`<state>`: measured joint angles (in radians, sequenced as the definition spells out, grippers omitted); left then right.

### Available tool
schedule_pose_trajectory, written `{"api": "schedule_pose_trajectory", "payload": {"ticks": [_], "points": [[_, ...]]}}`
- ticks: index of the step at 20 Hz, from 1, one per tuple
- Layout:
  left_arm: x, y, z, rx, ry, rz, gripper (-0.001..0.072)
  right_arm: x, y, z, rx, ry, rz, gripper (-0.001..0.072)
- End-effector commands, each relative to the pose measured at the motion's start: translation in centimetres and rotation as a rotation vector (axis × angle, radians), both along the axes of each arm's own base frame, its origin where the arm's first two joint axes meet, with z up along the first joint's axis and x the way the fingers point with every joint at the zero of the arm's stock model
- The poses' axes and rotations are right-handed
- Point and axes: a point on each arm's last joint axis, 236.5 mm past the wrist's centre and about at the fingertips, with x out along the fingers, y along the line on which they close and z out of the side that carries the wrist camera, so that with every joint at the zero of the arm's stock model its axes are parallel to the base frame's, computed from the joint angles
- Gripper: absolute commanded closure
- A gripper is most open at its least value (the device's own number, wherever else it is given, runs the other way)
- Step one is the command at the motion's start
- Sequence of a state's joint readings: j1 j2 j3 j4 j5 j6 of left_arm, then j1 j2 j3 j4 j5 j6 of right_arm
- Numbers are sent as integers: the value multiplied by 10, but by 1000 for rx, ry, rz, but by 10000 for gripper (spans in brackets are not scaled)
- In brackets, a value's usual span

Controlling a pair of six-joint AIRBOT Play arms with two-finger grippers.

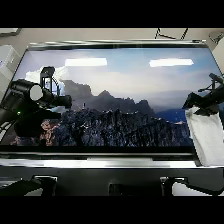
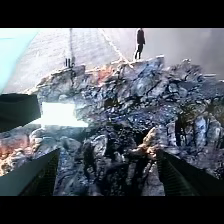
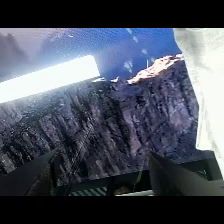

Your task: Fold the clothes and pants, and hang the long-sleeved shirts on hangers.

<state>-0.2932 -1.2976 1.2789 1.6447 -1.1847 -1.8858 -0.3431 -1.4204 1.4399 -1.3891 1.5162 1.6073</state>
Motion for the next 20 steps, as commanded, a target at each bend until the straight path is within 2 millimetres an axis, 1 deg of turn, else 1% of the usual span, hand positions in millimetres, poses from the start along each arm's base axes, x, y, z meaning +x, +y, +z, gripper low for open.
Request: {"api": "schedule_pose_trajectory", "payload": {"ticks": [1,12,14,15,18,20], "points": [[0,0,0,0,-1,0,-2,0,0,0,1,1,1,84],[0,0,0,0,0,0,-1,0,0,0,1,1,1,84],[0,0,0,0,-1,0,-2,3,1,0,6,-13,-2,84],[3,-2,1,-12,-12,7,-2,8,1,1,3,-32,-6,84],[33,-13,14,-53,-151,-7,-2,20,-3,3,-12,-82,-15,84],[48,-23,21,-95,-218,-12,-2,35,-9,6,-35,-147,-28,83]]}}
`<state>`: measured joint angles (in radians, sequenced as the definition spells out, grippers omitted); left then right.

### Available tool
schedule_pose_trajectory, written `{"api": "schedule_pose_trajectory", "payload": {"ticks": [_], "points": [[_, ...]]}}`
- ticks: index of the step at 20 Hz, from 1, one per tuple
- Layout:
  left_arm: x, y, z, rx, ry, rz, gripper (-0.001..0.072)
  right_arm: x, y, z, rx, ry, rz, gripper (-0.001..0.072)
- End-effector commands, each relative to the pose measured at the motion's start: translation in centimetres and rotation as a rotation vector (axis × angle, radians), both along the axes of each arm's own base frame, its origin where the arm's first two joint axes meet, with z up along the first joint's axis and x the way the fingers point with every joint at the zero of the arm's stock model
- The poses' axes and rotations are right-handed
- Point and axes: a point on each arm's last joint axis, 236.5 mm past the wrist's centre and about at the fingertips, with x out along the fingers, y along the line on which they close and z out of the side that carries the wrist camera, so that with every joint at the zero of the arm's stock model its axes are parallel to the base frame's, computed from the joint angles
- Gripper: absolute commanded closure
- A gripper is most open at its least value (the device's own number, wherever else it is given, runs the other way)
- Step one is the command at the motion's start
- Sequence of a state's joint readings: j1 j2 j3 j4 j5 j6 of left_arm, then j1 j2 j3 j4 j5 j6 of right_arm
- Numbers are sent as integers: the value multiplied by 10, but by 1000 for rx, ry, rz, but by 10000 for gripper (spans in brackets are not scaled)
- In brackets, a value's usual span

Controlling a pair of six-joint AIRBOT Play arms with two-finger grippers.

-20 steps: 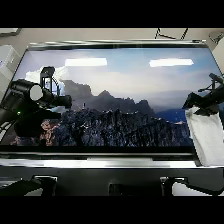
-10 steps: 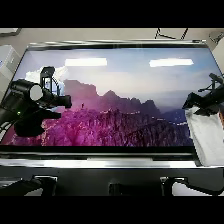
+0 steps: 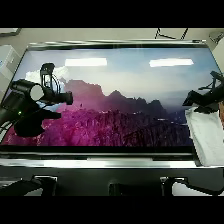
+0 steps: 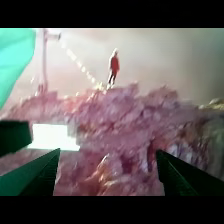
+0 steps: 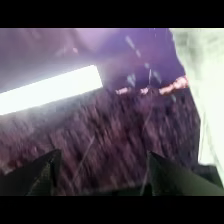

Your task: Fold the clothes and pants, and hang the long-sleeved shirts on hangers.

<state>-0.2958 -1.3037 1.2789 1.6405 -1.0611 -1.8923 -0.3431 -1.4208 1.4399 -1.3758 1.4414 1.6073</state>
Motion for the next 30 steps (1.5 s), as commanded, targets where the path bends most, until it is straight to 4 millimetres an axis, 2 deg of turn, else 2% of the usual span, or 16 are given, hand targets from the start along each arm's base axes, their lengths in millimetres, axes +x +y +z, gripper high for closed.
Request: {"api": "schedule_pose_trajectory", "payload": {"ticks": [1,3,4,6,8,10,13,16,20,21,22,23,24,26,28,30], "points": [[30,-17,17,-75,-143,-9,-2,25,-9,5,-34,-106,-22,83],[65,-15,40,-103,-311,6,-2,37,-14,9,-54,-161,-33,84],[83,-2,50,-157,-365,94,-2,41,-16,11,-59,-178,-37,84],[103,62,36,-253,-295,391,-2,44,-17,12,-64,-193,-40,84],[85,125,-4,-338,-64,662,-2,44,-17,11,-63,-191,-40,84],[53,153,-43,-426,161,811,-3,45,-17,12,-64,-194,-40,84],[41,167,-79,-422,272,824,-4,46,-18,11,-65,-196,-41,84],[61,160,-102,-438,247,794,-4,45,-17,11,-62,-193,-40,84],[70,147,-131,-429,264,774,13,33,-9,7,-33,-138,-29,84],[71,143,-132,-427,262,765,280,28,-7,5,-23,-118,-24,84],[76,138,-126,-437,243,748,701,24,-4,4,-14,-100,-20,84],[90,126,-110,-461,179,673,688,21,-3,4,-8,-89,-14,85],[108,108,-79,-501,80,573,688,19,-1,4,-3,-82,0,85],[124,53,7,-590,-103,327,688,16,3,5,8,-73,7,86],[102,-19,104,-664,-266,62,689,15,7,13,21,-88,9,112],[49,-94,181,-661,-400,-201,689,16,17,29,50,-135,11,112]]}}
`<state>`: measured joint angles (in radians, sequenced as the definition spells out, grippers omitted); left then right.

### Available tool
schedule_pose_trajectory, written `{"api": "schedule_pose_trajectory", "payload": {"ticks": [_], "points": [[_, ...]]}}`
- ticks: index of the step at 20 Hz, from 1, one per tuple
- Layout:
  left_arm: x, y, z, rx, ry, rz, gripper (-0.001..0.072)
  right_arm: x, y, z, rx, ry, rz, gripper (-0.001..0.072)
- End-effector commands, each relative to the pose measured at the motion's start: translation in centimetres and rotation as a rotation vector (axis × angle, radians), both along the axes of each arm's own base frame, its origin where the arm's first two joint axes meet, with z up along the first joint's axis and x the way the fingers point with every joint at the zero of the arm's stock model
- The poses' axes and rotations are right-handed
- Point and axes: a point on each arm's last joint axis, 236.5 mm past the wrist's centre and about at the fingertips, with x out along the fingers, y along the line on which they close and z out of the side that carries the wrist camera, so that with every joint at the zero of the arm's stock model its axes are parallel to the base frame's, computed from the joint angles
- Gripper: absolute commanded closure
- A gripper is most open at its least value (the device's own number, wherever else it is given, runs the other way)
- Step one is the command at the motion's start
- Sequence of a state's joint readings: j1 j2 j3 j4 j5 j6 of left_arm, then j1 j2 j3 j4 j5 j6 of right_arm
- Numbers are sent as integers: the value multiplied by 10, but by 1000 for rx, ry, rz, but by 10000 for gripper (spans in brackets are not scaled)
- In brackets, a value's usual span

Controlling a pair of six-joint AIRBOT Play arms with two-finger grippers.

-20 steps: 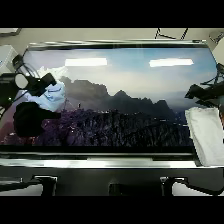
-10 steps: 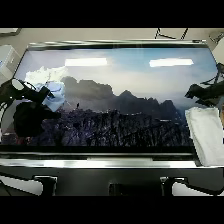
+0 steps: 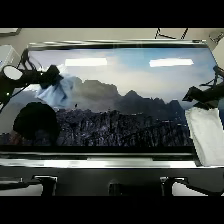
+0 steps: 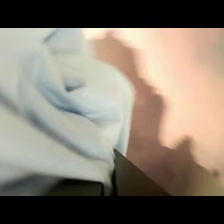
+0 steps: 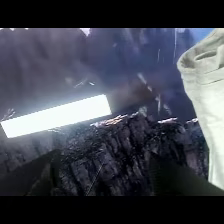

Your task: Fold the clothes and pants, and hang the long-sleeved shirts on hangers.

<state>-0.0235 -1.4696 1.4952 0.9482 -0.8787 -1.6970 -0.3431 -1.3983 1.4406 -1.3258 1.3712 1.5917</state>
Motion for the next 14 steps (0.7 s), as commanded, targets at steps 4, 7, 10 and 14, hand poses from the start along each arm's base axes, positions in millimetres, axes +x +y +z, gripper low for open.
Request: {"api": "schedule_pose_trajectory", "payload": {"ticks": [4,7,10,14], "points": [[-163,-205,192,-27,-565,-528,689,-6,28,67,47,-176,33,110],[-199,-252,158,58,-529,-622,689,-21,34,106,2,-272,59,109],[-206,-272,59,109,-272,-602,689,-34,38,132,-26,-334,64,110],[-226,-268,-119,189,170,-524,686,-39,38,119,-17,-287,69,107]]}}
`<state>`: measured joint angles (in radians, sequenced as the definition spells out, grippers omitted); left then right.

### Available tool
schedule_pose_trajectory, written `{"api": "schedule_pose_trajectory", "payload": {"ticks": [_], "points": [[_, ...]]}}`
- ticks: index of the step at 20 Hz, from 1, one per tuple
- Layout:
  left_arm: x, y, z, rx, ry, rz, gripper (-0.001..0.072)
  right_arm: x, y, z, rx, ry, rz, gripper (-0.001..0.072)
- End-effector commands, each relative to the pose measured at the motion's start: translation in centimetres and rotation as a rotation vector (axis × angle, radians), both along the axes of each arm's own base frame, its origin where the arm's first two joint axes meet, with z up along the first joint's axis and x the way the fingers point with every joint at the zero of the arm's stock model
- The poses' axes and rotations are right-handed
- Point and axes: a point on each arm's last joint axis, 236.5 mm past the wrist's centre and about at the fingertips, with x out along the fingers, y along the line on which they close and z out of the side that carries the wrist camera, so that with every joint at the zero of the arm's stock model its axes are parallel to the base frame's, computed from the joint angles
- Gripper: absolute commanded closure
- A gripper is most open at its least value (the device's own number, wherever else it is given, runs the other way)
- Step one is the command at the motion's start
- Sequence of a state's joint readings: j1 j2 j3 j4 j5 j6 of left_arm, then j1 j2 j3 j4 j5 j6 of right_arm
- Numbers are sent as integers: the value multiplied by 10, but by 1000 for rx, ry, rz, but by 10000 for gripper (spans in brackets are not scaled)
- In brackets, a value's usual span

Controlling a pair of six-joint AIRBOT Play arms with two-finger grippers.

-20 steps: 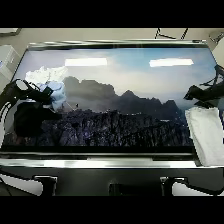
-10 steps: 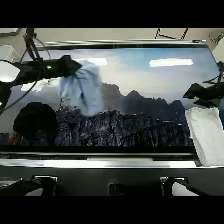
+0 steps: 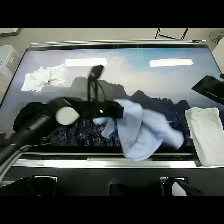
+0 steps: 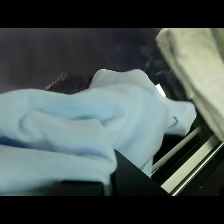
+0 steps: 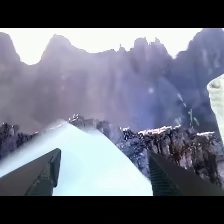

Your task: Fold the clothes and pants, and hang the long-sleeved shirts on hangers.

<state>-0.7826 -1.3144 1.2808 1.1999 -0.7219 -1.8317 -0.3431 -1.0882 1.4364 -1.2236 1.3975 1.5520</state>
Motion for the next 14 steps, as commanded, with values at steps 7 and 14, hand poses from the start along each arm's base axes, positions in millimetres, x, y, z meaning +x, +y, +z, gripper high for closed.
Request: {"api": "schedule_pose_trajectory", "payload": {"ticks": [7,14], "points": [[9,48,-88,148,342,-61,-3,-19,7,-124,110,364,52,8],[81,216,-88,189,434,201,-2,-115,-15,-230,39,787,65,9]]}}
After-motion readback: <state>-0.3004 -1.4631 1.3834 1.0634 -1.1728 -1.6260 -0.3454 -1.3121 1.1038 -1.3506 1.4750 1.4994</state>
